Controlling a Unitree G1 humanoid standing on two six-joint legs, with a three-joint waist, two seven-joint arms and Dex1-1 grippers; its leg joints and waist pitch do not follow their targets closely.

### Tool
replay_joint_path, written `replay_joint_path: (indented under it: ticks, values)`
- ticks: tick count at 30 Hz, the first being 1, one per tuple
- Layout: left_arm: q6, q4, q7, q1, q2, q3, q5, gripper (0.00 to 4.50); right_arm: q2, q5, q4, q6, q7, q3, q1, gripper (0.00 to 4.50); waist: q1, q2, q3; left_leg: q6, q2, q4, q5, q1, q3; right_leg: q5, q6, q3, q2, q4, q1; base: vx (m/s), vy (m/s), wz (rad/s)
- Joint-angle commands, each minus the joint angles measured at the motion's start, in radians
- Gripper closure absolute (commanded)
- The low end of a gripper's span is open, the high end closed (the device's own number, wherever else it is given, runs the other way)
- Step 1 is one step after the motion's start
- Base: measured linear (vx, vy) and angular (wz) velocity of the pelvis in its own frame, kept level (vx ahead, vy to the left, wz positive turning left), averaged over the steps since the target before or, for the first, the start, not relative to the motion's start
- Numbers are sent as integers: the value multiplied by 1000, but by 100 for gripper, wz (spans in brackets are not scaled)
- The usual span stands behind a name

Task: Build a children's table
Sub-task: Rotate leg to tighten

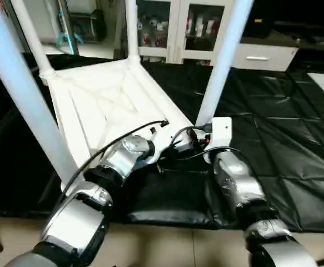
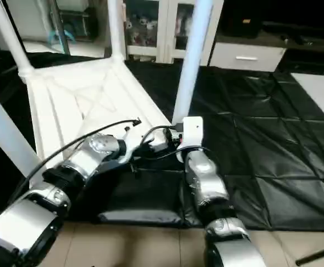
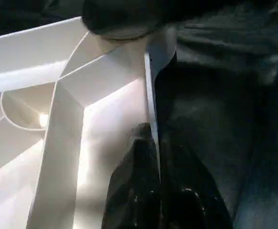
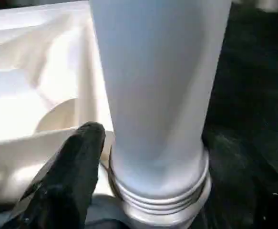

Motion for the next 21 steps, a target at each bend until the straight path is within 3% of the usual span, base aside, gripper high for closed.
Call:
replay_joint_path:
  ticks: [1, 2, 5, 8, 10, 11, 12, 13, 15, 16, 17, 18, 21]
  values:
    - [-21, -19, -99, 62, 29, -44, 7, 450, -72, 32, -138, 55, 163, 18, 38, 67, 6, -28, -63, 143, 59, -54, -16, -10, -25, 17, -239, 51, -73, -35, 58, 0, 0, 0]
    - [-32, -37, -149, 76, 44, -53, 2, 450, -106, 41, -168, 71, 225, 25, 60, 67, 17, -22, -63, 163, 64, -49, -10, -4, -22, 23, -246, 54, -79, -34, 51, 0, 0, 0]
    - [-64, -85, -286, 105, 90, -81, -13, 450, -198, 82, -251, 137, 412, 79, 109, 35, 24, -25, -58, 164, 68, -52, -50, -3, -22, -55, -247, 52, -78, -41, 52, 0, 0, 0]
    - [-85, -168, -467, 145, 152, -115, -51, 450, -302, 114, -347, 173, 614, 155, 158, 7, 24, -25, -56, 129, 73, -57, -92, 1, -23, -110, -244, 52, -77, -45, 47, 0, 0, 0]
    - [-73, -191, -507, 155, 169, -123, -60, 450, -329, 119, -365, 189, 659, 173, 167, 7, 25, -27, -56, 118, 75, -58, -99, 2, -23, -109, -246, 53, -77, -44, 45, 0, 0, 0]
    - [-54, -211, -535, 164, 182, -131, -60, 450, -357, 119, -382, 203, 706, 190, 175, 7, 27, -35, -54, 104, 77, -59, -109, 4, -23, -113, -254, 52, -76, -40, 43, 0, 0, 0]
    - [-34, -227, -553, 169, 191, -137, -56, 450, -376, 114, -390, 214, 737, 201, 177, 7, 31, -31, -54, 99, 77, -59, -116, 10, -21, -119, -254, 53, -77, -43, 39, 0, 0, 0]
    - [-13, -255, -579, 177, 204, -148, -51, 450, -396, 110, -402, 229, 775, 216, 174, 7, 36, -40, -49, 81, 78, -62, -138, 12, -18, -152, -251, 54, -78, -47, 34, 0, 0, 0]
    - [-9, -263, -587, 180, 208, -151, -51, 450, -401, 108, -405, 232, 784, 221, 172, 7, 37, -39, -49, 63, 80, -65, -156, 12, -21, -171, -243, 54, -78, -48, 35, 0, 0, 0]
    - [5, -294, -612, 191, 220, -159, -55, 450, -410, 98, -411, 243, 810, 241, 160, 7, 34, -49, -48, 46, 80, -67, -168, 8, -23, -184, -232, 54, -79, -49, 38, 0, 0, 0]
    - [9, -306, -615, 196, 222, -157, -58, 450, -408, 97, -413, 248, 816, 247, 154, 7, 34, -52, -49, 37, 78, -68, -171, 7, -25, -191, -225, 54, -81, -48, 39, 0, 0, 0]
    - [12, -318, -616, 202, 224, -155, -60, 450, -405, 97, -416, 253, 820, 251, 148, 7, 34, -50, -49, 31, 79, -68, -174, 7, -26, -193, -224, 55, -83, -48, 39, 0, 0, 0]
    - [30, -357, -625, 220, 234, -156, -65, 450, -404, 92, -420, 257, 829, 267, 148, 7, 32, -58, -52, 17, 77, -66, -164, 6, -26, -169, -214, 56, -82, -46, 42, 0, 0, 0]
